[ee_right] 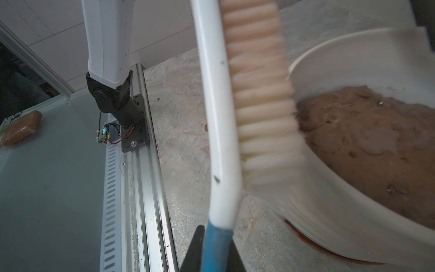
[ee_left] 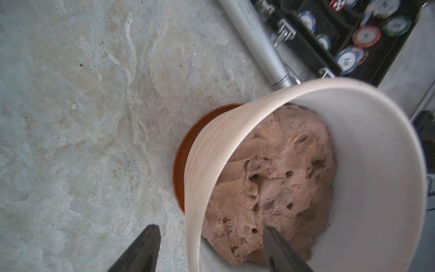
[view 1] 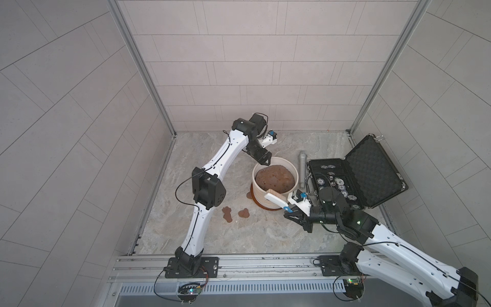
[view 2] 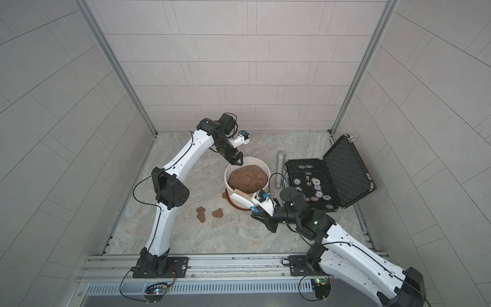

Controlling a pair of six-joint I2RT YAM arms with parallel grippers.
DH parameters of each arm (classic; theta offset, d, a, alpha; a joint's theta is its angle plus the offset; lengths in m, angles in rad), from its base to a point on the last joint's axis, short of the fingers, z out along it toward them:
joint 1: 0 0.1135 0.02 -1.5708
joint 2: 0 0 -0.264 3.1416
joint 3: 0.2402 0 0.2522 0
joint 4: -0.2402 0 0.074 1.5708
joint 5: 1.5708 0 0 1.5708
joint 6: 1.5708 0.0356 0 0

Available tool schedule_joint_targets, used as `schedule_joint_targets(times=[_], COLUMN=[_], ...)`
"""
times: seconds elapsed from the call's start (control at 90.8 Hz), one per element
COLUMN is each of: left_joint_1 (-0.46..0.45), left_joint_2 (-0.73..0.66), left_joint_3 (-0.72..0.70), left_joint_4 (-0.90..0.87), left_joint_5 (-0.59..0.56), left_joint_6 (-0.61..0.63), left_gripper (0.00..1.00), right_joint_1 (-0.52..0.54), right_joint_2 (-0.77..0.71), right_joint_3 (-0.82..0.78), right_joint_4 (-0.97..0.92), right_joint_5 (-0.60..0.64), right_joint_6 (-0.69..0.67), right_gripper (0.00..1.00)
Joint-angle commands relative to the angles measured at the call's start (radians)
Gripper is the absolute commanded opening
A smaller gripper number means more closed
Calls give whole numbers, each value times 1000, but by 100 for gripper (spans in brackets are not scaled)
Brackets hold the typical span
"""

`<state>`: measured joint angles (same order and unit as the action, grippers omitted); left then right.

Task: Scrub the dried mud off the ceramic pot
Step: Rotate the pot on the tray, then brush off the soil from the pot.

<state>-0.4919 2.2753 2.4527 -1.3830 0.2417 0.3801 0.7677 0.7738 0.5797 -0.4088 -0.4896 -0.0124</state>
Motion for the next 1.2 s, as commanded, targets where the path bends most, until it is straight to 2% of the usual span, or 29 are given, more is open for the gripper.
schedule_joint_targets(times=[0.0,0.176,0.374,0.55,0.715,0.87,1.024,1.09,1.189], left_joint_1=[55,116,135,137,138,155,176,187,202], left_joint_2=[-50,-124,-272,-355,-382,-399,-423,-436,-445], left_joint_3=[19,-50,-293,-420,-470,-509,-533,-549,-562], left_joint_4=[-21,-61,0,51,63,73,77,83,81], left_joint_5=[125,170,170,175,171,174,179,187,201], left_joint_6=[-51,-79,-112,-136,-154,-169,-173,-175,-178], left_gripper=[77,81,82,87,96,97,97,97,97], right_joint_1=[19,18,12,0,-42,-44,-40,-18,62], right_joint_2=[56,118,12,-18,67,231,365,385,378], right_joint_3=[-6,-39,-208,-297,-298,-227,-185,-189,-243], right_joint_4=[40,134,322,413,451,426,417,428,481], right_joint_5=[5,56,173,228,178,109,-11,-31,17], right_joint_6=[-11,19,81,86,76,56,58,78,121], right_gripper=[0,0,0,0,0,0,0,0,0])
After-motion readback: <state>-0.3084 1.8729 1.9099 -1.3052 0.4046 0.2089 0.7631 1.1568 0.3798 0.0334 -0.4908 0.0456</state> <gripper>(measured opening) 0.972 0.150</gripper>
